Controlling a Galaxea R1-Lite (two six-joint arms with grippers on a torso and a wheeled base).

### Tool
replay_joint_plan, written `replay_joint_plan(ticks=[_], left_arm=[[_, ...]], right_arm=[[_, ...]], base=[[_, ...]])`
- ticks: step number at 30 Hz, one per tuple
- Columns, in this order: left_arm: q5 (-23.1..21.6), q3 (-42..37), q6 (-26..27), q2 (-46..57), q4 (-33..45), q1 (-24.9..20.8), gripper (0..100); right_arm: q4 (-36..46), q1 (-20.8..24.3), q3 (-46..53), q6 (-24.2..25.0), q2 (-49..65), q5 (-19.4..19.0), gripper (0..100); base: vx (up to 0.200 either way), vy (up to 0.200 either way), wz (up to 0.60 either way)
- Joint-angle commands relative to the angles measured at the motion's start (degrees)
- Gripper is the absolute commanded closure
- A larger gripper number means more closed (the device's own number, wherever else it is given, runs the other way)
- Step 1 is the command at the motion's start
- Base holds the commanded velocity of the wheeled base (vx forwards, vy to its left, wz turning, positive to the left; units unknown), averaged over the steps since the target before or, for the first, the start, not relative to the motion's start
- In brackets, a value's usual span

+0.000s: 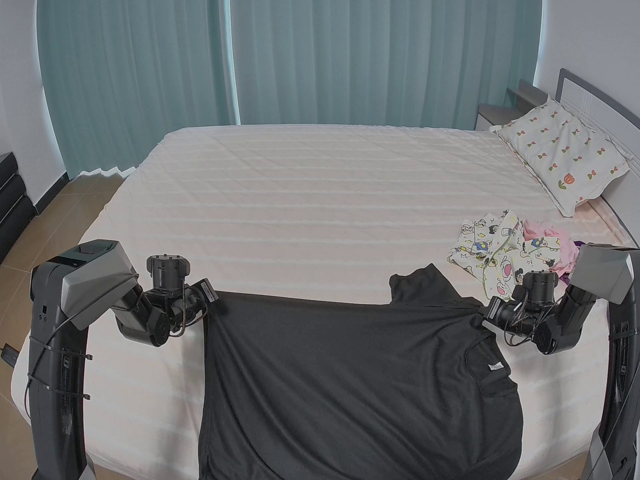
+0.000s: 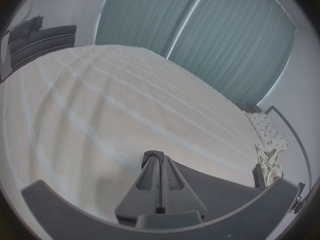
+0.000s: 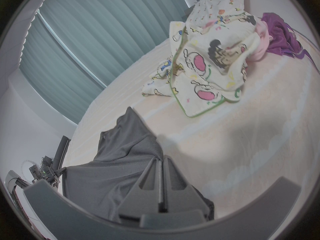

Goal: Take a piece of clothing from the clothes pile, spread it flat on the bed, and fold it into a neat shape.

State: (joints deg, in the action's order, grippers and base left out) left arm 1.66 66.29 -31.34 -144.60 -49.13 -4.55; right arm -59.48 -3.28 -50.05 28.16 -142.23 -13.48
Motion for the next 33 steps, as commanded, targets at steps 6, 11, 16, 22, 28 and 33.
replay_joint_plan(ticks=[6, 11, 16, 22, 28, 33], left_arm=[[0.5, 3.3, 0.1, -0.4, 0.4, 1.8, 100], [0.5, 5.2, 0.1, -2.3, 0.6, 1.3, 100], [0.4, 7.0, 0.1, -4.0, 2.8, 1.3, 0], [0.5, 6.6, -0.4, -3.3, 3.4, 1.3, 0], [-0.3, -4.2, -0.9, 6.3, 2.8, 1.6, 0], [-2.4, -19.8, -3.1, 14.1, -2.6, -0.1, 0]], right_arm=[[-2.7, 0.0, -0.8, 0.3, -1.9, 2.1, 100], [-3.1, 0.7, -1.3, 1.0, -2.3, 2.0, 100], [-4.7, 1.4, -1.3, 2.2, -2.9, 2.0, 0], [-4.9, 0.5, -1.1, 2.8, -1.7, 2.1, 0], [-4.8, -2.7, 3.6, 6.1, 4.6, 2.1, 0], [-4.9, -3.2, 13.1, 10.6, 10.8, 2.7, 0]], base=[[0.000, 0.000, 0.00], [0.000, 0.000, 0.00], [0.000, 0.000, 0.00], [0.000, 0.000, 0.00], [0.000, 0.000, 0.00], [0.000, 0.000, 0.00]])
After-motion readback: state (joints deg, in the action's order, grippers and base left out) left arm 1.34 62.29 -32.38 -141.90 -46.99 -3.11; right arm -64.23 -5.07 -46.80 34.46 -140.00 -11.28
